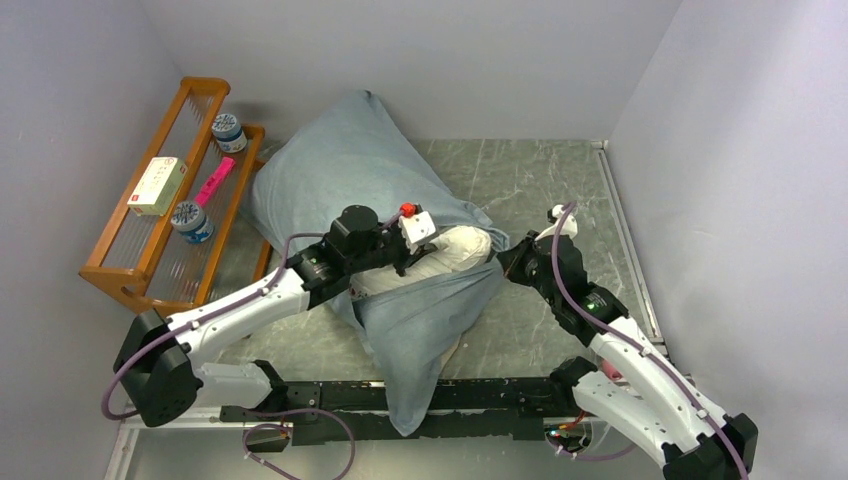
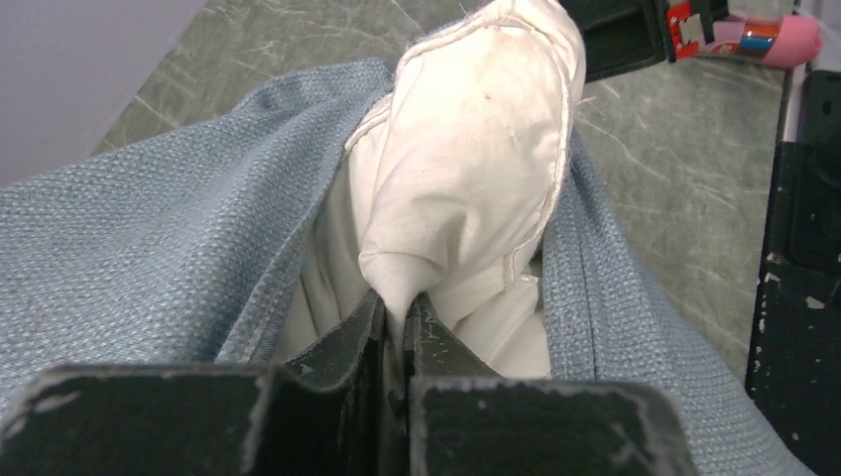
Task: Remove the pillowcase from the pillow
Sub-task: Remove the pillow from the pillowcase.
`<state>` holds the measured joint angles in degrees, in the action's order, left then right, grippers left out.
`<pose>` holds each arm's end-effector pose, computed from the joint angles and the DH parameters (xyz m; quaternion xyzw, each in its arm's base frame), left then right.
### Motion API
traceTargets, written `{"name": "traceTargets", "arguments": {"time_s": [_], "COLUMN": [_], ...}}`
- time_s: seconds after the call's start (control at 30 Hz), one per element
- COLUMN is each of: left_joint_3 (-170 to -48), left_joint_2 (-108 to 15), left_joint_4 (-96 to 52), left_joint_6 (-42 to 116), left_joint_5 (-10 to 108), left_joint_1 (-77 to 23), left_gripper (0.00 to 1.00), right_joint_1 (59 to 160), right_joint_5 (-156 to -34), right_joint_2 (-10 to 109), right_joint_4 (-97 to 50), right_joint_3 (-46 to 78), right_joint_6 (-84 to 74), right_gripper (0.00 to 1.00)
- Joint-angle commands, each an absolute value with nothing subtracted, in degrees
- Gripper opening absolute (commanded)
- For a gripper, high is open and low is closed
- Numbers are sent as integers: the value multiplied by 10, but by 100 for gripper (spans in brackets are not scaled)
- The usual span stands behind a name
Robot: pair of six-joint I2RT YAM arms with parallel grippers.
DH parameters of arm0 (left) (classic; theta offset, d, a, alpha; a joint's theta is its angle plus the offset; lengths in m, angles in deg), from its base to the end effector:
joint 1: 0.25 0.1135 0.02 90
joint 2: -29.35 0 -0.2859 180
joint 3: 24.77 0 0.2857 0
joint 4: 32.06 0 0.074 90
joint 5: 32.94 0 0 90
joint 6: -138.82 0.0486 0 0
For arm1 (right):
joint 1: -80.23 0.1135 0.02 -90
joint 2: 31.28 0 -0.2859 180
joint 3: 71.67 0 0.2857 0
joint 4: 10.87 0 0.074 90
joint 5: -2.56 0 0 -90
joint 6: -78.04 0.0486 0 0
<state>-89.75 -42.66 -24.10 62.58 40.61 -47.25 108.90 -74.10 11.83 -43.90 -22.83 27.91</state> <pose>0.2162 -0.2520 0.3193 0.4722 0.6333 -0.2811 0.5449 0.1838 0.0877 0.2818 0.1429 0.8383 0.2090 0.4829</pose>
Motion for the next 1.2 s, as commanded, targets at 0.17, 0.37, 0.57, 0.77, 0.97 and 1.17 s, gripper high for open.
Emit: {"name": "traceTargets", "arguments": {"time_s": [0.17,0.37,0.57,0.77,0.97,1.17], "left_joint_3": [-944,-1030,-1110,-1157,-1180,-1202], "left_joint_2": [-415,-481,-550,-583,-598,-600], "left_joint_4": [-195,-188,-151,-152,-148,-94], "left_joint_6": [563,551,557,553,560,582], "left_joint_5": [425,419,420,390,399,424], "left_joint_1": [-429,-429,-429,-436,-460,-469], "left_gripper": [5,5,5,5,5,5], "right_joint_1": [1046,1046,1047,1046,1047,1047], "right_joint_5": [-777,-834,-862,-938,-1092,-1234], "right_joint_2": [106,81,31,6,-5,38], "right_joint_4": [-383,-385,-394,-410,-429,-467], "right_joint_3": [-265,-273,-253,-219,-186,-141], "right_joint_6": [144,102,46,-64,-190,-270], "right_gripper": [0,16,51,80,85,85]}}
